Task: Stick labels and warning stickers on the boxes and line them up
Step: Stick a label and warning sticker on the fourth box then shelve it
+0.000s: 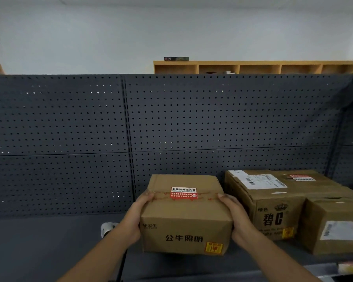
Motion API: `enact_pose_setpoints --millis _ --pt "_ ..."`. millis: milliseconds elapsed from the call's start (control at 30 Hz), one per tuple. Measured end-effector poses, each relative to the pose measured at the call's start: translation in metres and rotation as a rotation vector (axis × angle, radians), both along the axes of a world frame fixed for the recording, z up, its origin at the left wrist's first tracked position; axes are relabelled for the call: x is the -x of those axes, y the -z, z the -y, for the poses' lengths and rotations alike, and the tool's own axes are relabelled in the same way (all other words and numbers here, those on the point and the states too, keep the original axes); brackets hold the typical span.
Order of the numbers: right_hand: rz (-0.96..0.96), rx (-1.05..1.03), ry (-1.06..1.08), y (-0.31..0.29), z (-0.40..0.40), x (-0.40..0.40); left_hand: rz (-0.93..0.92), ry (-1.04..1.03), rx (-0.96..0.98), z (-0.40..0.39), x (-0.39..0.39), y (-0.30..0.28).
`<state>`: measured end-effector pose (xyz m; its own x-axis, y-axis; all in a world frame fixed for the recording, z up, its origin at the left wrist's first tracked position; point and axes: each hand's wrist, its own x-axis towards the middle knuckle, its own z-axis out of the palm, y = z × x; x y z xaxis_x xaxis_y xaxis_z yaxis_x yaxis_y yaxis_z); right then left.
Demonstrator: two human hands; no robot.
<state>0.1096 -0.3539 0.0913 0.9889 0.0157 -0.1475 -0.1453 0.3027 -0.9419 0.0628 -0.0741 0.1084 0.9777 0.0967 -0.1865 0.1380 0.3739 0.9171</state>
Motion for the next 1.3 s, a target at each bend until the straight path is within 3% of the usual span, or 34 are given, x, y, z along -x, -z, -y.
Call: enact_pose_setpoints --millis 333,600,1300 --pt "0.078 0.0 -0.053 -0.083 0.006 0.027 0.065 -0.019 -0.014 -0.006 0.022 -0.069" --pt "0.164 0.072 0.049 -0.139 0.055 0.02 0.112 -0.004 0.027 0.047 0.011 -0.112" --pt "0.049 0.068 0.198 -0.167 0.235 -0.073 0.038 0.133 -0.026 0.233 -0.104 -0.155"
